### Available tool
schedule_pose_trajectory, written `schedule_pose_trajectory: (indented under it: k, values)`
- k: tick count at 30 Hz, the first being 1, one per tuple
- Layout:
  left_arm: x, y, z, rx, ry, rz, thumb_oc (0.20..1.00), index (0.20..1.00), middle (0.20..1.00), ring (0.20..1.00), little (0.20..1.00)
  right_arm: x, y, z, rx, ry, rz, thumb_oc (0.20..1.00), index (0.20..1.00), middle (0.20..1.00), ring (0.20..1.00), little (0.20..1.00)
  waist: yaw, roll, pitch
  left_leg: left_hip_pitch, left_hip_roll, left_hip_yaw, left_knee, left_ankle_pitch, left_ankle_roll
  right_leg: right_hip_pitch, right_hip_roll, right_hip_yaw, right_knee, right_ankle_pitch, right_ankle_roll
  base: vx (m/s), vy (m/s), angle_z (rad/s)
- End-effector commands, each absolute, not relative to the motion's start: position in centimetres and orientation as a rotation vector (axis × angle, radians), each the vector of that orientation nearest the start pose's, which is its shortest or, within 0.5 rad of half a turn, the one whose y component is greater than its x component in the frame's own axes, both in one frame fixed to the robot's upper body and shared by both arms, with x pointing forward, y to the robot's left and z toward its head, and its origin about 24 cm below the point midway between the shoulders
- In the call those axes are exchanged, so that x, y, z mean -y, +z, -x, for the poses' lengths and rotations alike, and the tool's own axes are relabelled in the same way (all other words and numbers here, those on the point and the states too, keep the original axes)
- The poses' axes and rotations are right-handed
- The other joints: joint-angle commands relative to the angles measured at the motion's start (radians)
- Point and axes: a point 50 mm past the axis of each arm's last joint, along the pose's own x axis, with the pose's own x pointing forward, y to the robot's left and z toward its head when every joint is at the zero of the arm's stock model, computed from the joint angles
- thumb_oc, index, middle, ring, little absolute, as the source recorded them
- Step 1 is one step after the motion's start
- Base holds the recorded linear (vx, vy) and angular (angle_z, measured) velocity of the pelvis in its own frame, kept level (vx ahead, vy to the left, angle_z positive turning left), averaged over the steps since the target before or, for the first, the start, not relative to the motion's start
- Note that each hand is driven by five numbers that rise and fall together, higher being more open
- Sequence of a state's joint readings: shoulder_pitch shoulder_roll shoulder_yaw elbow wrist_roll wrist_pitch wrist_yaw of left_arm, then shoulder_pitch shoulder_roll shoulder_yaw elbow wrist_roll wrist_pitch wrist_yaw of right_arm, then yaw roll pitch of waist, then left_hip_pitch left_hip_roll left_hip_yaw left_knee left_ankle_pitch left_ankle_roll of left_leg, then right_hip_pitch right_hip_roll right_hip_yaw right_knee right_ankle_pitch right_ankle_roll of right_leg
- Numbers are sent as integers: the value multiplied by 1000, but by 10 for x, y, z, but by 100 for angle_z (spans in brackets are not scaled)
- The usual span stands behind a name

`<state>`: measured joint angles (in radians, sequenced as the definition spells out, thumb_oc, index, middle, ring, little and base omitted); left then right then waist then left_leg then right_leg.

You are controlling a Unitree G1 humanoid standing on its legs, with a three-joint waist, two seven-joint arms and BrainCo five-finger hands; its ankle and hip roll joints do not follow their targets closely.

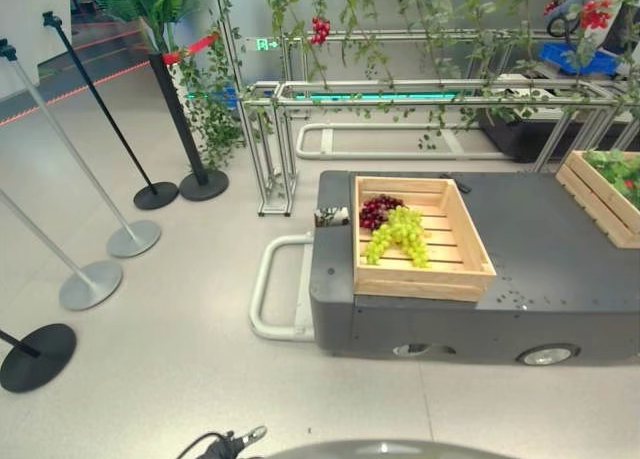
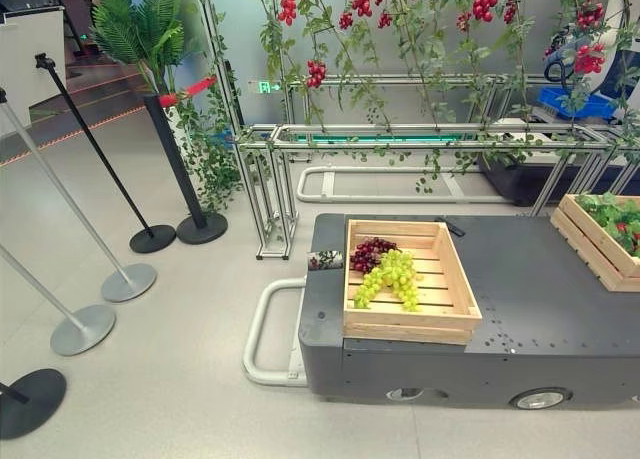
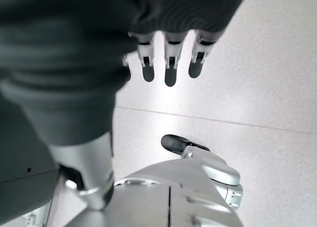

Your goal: Pick up the fruits from the basket on one side to the basket on the other side

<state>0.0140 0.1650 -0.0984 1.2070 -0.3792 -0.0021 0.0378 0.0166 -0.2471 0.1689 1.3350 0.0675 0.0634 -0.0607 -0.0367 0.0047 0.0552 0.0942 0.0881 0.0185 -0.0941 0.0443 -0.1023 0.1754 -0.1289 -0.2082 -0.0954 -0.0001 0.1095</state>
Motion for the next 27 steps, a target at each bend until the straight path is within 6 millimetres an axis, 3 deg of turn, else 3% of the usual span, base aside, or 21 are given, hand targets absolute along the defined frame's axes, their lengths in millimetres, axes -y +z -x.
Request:
schedule_pose_trajectory:
  k: [1, 21, 27]
  values:
    - [-199, -157, -129, -1071, 268, 157, 1000, 1000, 1000, 1000, 1000, 237, -165, -80, -1354, -101, 319, 1000, 1000, 1000, 1000, 1000, 28, -16, 37, 50, 28, 72, 32, -57, -1, -4, -46, -39, 39, -21, 46, 0, 0, 0]
    - [-192, -135, -163, -869, 210, 139, 1000, 1000, 1000, 1000, 1000, 241, -164, -81, -1335, -154, 305, 1000, 1000, 1000, 1000, 1000, 35, -9, 42, 53, 20, 70, 26, -59, 2, 9, -57, -65, 32, -18, 55, 1, 1, 0]
    - [-196, -110, -181, -696, 229, 193, 1000, 1000, 1000, 1000, 1000, 242, -152, -118, -1151, -183, 300, 1000, 1000, 1000, 1000, 1000, 44, -17, 62, 22, 5, 67, 39, -59, 10, -15, -75, -71, 44, -5, 69, -29, 45, 5]
